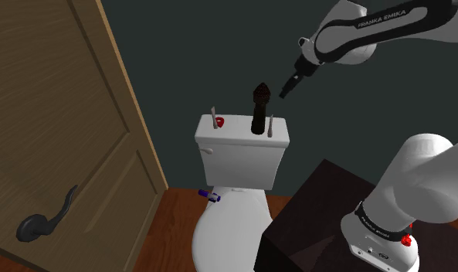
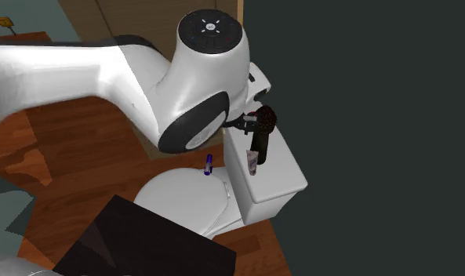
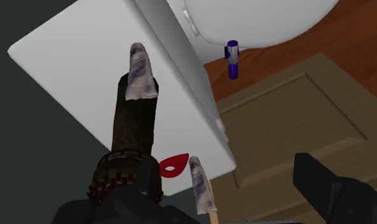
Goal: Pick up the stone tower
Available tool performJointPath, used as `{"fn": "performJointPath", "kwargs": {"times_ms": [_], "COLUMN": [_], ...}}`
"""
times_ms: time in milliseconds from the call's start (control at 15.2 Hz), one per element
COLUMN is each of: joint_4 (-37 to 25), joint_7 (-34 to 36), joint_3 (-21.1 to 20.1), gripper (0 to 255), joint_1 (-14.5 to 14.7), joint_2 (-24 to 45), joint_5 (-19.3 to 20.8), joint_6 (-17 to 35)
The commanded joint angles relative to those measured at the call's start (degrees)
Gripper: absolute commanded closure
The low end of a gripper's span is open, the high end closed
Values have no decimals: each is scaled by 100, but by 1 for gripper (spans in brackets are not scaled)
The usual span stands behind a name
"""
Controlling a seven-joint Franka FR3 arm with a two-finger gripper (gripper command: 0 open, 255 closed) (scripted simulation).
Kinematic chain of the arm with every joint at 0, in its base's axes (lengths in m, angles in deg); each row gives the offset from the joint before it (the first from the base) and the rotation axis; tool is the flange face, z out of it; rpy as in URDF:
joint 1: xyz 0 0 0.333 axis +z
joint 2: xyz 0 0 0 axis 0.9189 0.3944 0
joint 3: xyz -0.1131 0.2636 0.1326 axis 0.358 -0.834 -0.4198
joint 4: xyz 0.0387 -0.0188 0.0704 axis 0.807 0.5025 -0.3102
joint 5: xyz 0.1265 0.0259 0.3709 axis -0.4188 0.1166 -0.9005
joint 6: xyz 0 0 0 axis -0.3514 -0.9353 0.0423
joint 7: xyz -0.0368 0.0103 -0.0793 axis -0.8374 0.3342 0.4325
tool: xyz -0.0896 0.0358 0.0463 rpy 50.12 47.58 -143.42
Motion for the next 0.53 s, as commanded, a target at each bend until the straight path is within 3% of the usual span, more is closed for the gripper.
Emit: {"fn": "performJointPath", "kwargs": {"times_ms": [0, 264, 462], "joint_4": [-164, -681, -1261], "joint_7": [-544, -1937, -3354], "joint_3": [434, 1493, 2468], "gripper": [0, 0, 0], "joint_1": [353, 1386, 2343], "joint_2": [395, 1161, 1849], "joint_5": [-457, -1863, -3467], "joint_6": [499, 1114, 1186]}}
